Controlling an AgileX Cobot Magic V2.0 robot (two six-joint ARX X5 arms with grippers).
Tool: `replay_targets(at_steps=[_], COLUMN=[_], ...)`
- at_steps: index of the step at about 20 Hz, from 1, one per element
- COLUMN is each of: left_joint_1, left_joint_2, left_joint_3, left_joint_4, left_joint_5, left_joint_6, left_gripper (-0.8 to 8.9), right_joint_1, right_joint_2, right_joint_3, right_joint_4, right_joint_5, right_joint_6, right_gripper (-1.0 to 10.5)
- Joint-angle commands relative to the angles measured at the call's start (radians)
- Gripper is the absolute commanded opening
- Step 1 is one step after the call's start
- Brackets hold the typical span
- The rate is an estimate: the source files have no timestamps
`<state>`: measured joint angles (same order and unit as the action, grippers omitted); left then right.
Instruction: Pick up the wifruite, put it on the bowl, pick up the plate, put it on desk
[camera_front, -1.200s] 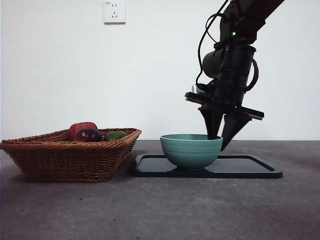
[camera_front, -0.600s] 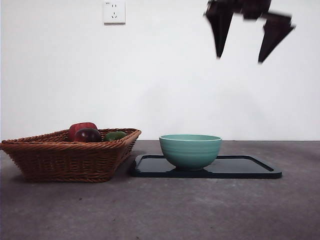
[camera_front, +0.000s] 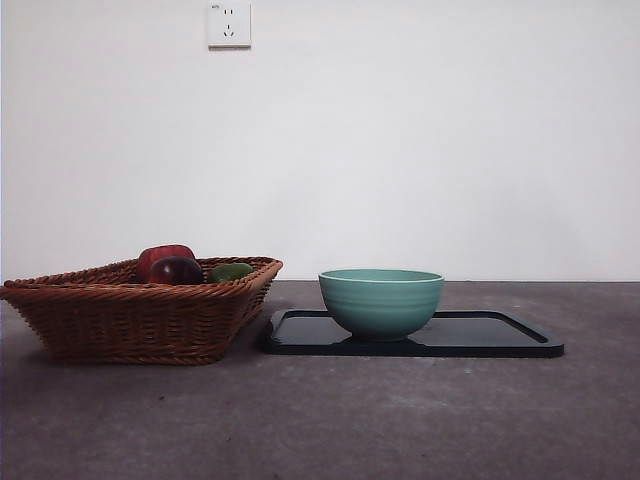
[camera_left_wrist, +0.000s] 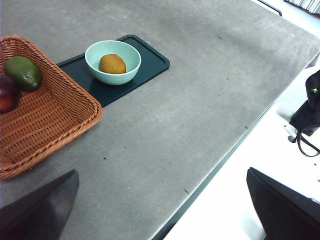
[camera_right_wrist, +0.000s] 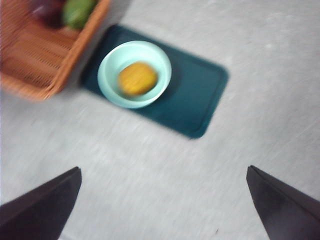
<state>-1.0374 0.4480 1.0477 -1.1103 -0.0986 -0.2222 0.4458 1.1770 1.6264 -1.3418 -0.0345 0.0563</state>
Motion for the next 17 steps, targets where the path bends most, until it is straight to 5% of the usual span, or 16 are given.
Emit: replay_targets(at_steps=[1,10,17], left_joint_1=[-0.011,-0.011,-0.011], left_joint_2=[0.0,0.0,0.0], left_joint_3=[0.007,0.007,0.007], left_joint_4=[0.011,0.011,0.012], left_joint_5=[0.002,0.002,0.002], left_joint_6=[0.012,0.008,0.009], left_gripper=[6.26,6.26,6.26], right_joint_1=[0.039,0.063,0.062], right_joint_2=[-0.113,-0.6,-0.76], right_joint_3=[-0.064,-0.394,-0.443], right_joint_4=[-0.072,-0.072,-0.072], right_joint_5=[-0.014,-0.046,-0.082], right_joint_6=[0.015,0.048,0.053], right_gripper=[6.0,6.0,6.0])
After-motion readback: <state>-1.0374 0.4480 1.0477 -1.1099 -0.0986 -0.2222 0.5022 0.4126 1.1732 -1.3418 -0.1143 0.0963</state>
